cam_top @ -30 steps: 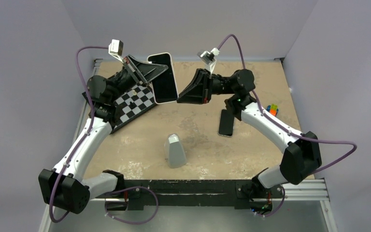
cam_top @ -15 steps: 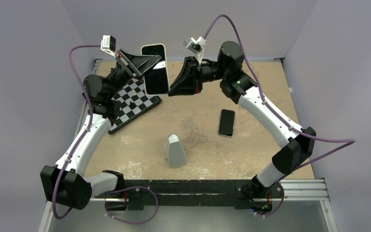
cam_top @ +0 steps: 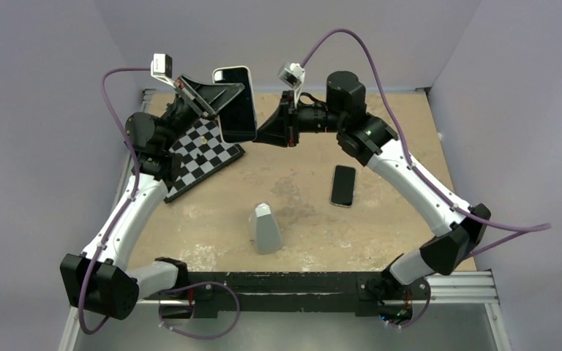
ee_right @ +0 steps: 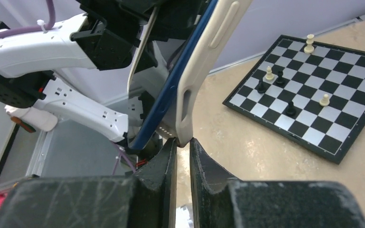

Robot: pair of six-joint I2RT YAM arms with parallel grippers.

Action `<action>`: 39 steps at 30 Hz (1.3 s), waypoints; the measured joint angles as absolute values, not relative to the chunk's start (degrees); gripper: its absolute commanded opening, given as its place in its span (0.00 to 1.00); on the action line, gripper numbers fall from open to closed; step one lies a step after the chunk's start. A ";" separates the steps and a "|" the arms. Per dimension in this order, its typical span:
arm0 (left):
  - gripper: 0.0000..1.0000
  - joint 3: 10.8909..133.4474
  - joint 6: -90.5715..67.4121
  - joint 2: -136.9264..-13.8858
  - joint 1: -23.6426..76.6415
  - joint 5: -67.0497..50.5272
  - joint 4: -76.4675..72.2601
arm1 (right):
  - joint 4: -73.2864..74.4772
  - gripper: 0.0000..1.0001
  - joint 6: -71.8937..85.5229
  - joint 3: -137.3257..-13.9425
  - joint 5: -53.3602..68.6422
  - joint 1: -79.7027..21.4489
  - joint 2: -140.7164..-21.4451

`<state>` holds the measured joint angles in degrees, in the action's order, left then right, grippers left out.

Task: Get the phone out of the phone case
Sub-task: Remove the phone case from the phone.

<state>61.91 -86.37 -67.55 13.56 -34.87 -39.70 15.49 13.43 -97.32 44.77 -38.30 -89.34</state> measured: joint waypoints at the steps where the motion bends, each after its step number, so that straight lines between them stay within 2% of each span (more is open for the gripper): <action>1: 0.00 61.91 -85.47 -67.24 13.69 -34.61 -38.59 | 14.04 0.30 14.33 -94.87 44.42 -38.30 -87.61; 6: 0.00 61.69 -83.37 -66.59 15.68 -34.24 -37.30 | 2.42 0.54 21.93 -83.35 44.77 -37.60 -80.55; 9: 0.00 59.99 -83.72 -66.35 17.32 -32.47 -40.29 | -7.29 0.76 27.99 -75.77 44.86 -36.69 -77.32; 11: 0.00 59.46 -85.58 -67.72 18.06 -30.98 -43.86 | -13.74 0.80 31.29 -70.61 44.16 -36.32 -75.29; 15: 0.00 59.55 -90.87 -72.40 19.27 -26.33 -54.30 | -20.49 0.84 33.63 -63.20 40.01 -36.53 -72.95; 19: 0.00 59.55 -91.48 -73.91 20.05 -23.07 -55.75 | -27.05 0.83 34.09 -60.58 34.87 -37.98 -72.71; 23: 0.00 59.55 -91.90 -73.71 21.19 -20.67 -57.49 | -34.11 0.78 33.87 -60.47 31.62 -39.48 -72.82; 39: 0.00 59.57 -97.10 -75.07 22.44 -15.92 -63.20 | -41.19 0.78 26.46 -65.39 26.48 -43.27 -77.21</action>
<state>59.57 -97.10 -75.07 22.44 -15.92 -63.20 -41.19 26.46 -65.39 26.48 -43.27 -77.21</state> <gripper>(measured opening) 0.197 0.779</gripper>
